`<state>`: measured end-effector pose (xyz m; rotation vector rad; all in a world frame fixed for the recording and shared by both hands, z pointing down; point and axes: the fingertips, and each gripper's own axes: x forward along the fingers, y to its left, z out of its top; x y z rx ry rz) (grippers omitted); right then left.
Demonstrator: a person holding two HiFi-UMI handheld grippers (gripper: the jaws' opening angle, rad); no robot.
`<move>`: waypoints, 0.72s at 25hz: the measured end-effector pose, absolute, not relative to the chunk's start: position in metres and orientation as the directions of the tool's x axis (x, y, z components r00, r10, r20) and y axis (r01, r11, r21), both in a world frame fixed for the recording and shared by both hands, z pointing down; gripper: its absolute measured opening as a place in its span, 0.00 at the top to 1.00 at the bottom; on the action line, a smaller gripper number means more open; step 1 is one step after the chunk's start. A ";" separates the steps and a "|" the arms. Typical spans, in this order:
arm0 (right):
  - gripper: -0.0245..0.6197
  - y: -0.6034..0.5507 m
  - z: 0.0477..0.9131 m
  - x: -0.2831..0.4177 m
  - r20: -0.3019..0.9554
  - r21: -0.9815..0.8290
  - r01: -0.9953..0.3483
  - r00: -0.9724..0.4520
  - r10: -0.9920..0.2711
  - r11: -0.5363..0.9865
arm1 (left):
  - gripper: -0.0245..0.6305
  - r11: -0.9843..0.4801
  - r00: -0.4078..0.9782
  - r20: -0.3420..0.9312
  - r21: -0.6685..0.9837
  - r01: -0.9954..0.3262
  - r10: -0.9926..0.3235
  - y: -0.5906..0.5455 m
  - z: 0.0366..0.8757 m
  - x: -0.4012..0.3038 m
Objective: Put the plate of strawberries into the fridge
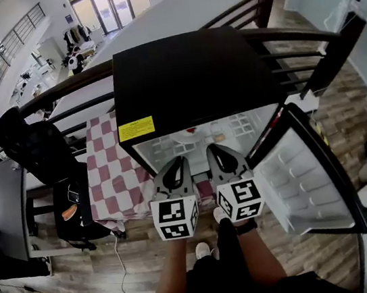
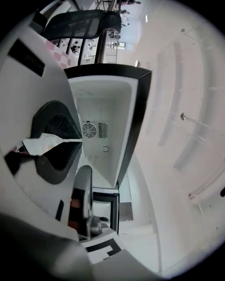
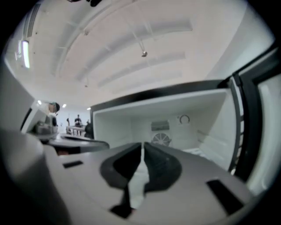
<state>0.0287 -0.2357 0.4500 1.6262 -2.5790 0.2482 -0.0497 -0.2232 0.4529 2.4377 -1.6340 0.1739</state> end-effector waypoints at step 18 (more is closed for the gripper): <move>0.93 -0.112 0.416 0.031 0.087 -0.014 -0.902 -0.430 -0.898 0.431 | 0.93 -0.368 0.374 0.139 0.071 -0.927 -0.917 -0.105 0.422 -0.070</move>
